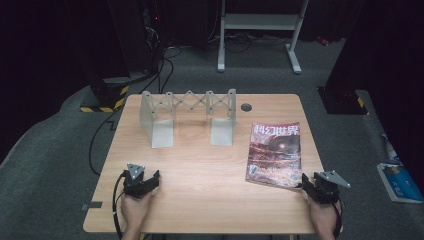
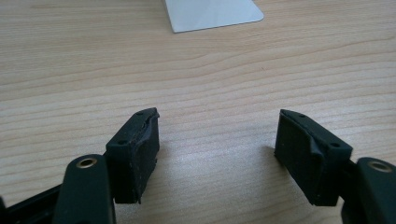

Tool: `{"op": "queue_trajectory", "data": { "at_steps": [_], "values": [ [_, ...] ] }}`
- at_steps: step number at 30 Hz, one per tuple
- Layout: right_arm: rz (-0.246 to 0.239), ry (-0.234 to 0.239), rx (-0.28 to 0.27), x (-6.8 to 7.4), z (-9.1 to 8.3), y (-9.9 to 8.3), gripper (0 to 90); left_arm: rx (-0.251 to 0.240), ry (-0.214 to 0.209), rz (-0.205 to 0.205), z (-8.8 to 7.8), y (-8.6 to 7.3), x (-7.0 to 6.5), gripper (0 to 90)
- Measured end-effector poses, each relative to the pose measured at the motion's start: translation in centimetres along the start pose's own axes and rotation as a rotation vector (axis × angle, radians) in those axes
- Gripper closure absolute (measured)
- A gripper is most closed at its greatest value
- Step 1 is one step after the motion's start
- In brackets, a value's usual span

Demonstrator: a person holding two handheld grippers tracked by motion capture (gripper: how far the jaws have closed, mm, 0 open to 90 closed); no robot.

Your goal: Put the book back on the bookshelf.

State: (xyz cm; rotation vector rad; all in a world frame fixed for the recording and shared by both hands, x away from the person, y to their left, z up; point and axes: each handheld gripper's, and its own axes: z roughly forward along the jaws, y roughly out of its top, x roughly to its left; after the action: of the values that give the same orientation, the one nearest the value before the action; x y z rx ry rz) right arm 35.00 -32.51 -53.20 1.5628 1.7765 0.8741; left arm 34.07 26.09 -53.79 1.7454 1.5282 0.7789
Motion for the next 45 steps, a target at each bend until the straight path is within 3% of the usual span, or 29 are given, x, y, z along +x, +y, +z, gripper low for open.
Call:
{"op": "queue_trajectory", "data": {
  "at_steps": [33,45],
  "values": [
    [0.010,-0.004,0.002,0.0,-0.1,0.0,49.9,-0.006,-0.004,0.010,0.0,-0.1,0.0,30.1],
    [0.105,0.038,0.004,-1.0,-0.6,0.0,54.4,-0.006,-0.016,0.019,-0.1,-0.1,0.0,32.7]
  ]
}}
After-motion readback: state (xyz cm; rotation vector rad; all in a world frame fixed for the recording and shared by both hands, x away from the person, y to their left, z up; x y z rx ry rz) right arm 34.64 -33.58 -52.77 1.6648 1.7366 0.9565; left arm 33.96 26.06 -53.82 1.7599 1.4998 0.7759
